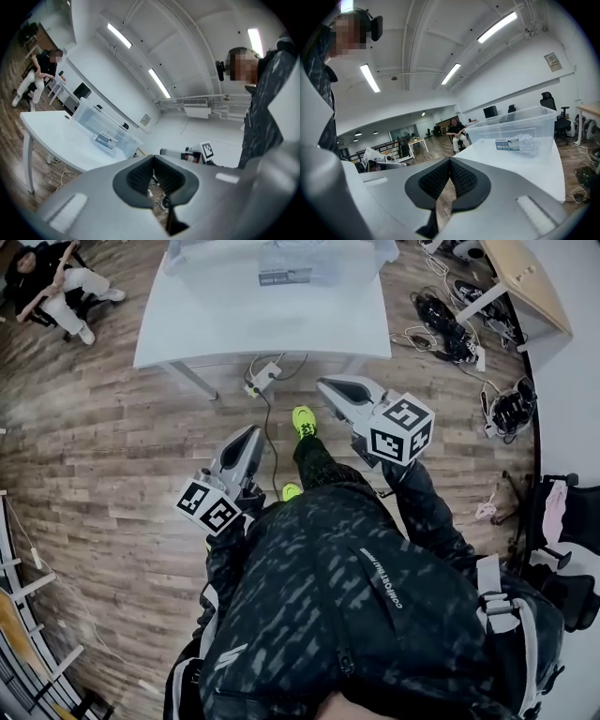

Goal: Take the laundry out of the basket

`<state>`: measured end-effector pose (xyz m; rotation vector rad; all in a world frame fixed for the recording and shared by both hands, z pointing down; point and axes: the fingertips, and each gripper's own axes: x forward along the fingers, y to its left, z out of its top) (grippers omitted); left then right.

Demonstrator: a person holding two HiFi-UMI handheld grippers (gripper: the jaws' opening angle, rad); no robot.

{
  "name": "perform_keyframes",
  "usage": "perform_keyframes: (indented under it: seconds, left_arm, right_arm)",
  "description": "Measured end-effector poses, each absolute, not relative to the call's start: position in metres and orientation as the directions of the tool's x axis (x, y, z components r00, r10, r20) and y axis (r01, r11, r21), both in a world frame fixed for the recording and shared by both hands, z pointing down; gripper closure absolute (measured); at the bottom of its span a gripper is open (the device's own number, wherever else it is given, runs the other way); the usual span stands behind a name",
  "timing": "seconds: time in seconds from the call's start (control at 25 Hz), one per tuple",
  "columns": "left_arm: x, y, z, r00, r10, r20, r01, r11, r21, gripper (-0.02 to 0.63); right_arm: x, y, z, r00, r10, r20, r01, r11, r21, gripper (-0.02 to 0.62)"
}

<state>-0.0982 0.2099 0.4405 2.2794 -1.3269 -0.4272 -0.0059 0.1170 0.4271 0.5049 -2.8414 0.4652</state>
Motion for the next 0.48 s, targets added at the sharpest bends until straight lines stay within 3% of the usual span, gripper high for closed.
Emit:
perform_keyframes:
  seconds: [0.2,0.48]
  left_arm:
    - [-0.112,0.173,0.439,0.452,-0.891,0.042,-0.789,-0.378,0.485,0.595]
    - [-0.115,0.094,0.421,0.495,-0.869,-0.002,-0.754,-0.431,0.497,0.595]
  right_arm:
    - [-0.021,0.083,0.428,-0.925,-0.272,0.265,-0.339,0.906,-0.253,0.597]
    - [-0.047,0.005,0.432,-0.941,-0.226,0.25,-0.295,0.911,-0.287,0.597]
